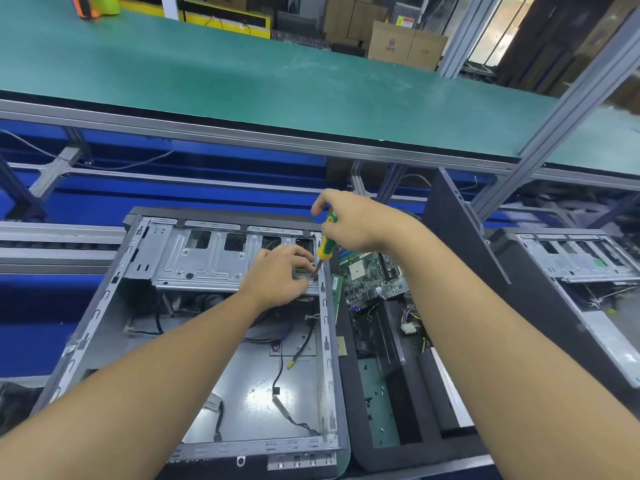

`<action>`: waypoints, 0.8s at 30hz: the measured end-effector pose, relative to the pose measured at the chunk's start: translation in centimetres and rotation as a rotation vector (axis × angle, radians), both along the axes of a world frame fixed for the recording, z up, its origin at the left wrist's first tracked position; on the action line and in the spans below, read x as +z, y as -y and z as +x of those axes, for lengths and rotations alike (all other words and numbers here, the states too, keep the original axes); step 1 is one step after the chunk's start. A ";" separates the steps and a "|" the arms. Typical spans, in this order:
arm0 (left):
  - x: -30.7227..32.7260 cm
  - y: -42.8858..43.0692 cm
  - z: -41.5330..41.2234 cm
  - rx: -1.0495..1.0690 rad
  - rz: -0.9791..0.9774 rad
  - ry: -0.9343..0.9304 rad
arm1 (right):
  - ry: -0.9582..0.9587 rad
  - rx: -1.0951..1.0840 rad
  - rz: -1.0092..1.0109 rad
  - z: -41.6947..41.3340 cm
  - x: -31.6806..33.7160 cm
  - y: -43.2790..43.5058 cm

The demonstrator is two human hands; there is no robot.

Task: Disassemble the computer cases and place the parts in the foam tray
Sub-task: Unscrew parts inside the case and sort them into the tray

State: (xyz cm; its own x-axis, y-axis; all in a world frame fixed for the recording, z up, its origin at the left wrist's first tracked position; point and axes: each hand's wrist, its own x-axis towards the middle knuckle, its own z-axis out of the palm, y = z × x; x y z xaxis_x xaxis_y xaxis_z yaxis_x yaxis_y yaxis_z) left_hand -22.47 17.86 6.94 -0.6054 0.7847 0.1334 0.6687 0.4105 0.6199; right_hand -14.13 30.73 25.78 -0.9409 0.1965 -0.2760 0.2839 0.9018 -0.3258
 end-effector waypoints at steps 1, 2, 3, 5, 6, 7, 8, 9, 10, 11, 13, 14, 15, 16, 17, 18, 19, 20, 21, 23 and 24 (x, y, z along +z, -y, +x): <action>0.0 0.0 0.0 0.000 0.001 -0.005 | -0.006 -0.001 -0.018 0.0 0.0 0.2; 0.0 0.0 0.0 0.000 0.000 -0.009 | -0.011 -0.003 -0.024 -0.1 -0.1 0.5; -0.1 0.0 -0.1 0.000 -0.001 -0.009 | -0.005 -0.012 -0.004 -0.2 -0.2 0.8; -0.1 0.1 -0.1 0.002 0.000 0.000 | -0.017 -0.055 0.071 -0.4 -0.6 1.2; -0.1 0.0 -0.2 0.003 0.002 0.004 | -0.039 -0.096 0.098 -0.3 -0.6 1.4; -0.1 0.0 -0.2 0.004 0.005 0.008 | -0.059 -0.139 0.127 -0.2 -0.6 1.5; -0.1 0.0 -0.1 0.006 0.009 0.012 | -0.073 -0.159 0.195 -0.1 -0.7 1.5; -0.1 0.0 -0.2 0.008 0.013 0.013 | -0.076 -0.144 0.295 -0.1 -0.7 1.5; -0.2 -0.1 -0.2 0.007 0.014 0.010 | -0.081 -0.115 0.380 -0.1 -0.8 1.5; -0.2 -0.1 -0.2 0.005 0.012 0.003 | -0.090 -0.096 0.406 -0.2 -0.8 1.5; -0.2 0.0 -0.3 0.005 0.006 -0.008 | -0.094 -0.056 0.332 -0.4 -0.7 1.5; -0.2 0.0 -0.2 0.007 0.003 -0.008 | -0.074 -0.023 0.274 -0.4 -0.4 1.4; -0.1 0.0 -0.2 0.010 0.001 -0.005 | -0.037 0.017 0.220 -0.4 0.0 1.4; 0.0 0.0 -0.1 0.013 -0.002 -0.002 | 0.001 0.061 0.170 -0.4 0.5 1.4; 0.0 0.0 -0.1 0.015 -0.002 0.000 | 0.044 0.094 0.127 -0.3 0.9 1.4; 0.0 0.0 0.0 0.016 0.002 0.001 | 0.079 0.107 0.090 -0.2 1.1 1.4; 0.0 0.0 0.0 0.015 0.006 0.002 | 0.104 0.102 0.069 -0.2 1.1 1.5; 0.0 0.0 0.0 0.014 0.007 0.006 | 0.114 0.087 0.073 -0.2 1.1 1.7; 0.0 0.0 -0.1 0.014 0.006 0.010 | 0.113 0.061 0.104 -0.2 0.9 1.9; 0.0 0.0 -0.1 0.016 0.012 0.016 | 0.091 -0.021 0.225 -0.2 0.7 2.2; 0.0 0.0 -0.1 0.016 0.020 0.017 | 0.075 -0.067 0.280 -0.2 0.7 2.3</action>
State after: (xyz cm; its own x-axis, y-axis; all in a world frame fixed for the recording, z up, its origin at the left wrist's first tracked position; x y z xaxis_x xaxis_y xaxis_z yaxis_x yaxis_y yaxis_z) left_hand -22.55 17.81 6.98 -0.6203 0.7720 0.1386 0.6516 0.4088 0.6391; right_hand -14.37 28.39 26.50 -0.9023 0.3356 -0.2706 0.3594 0.9322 -0.0423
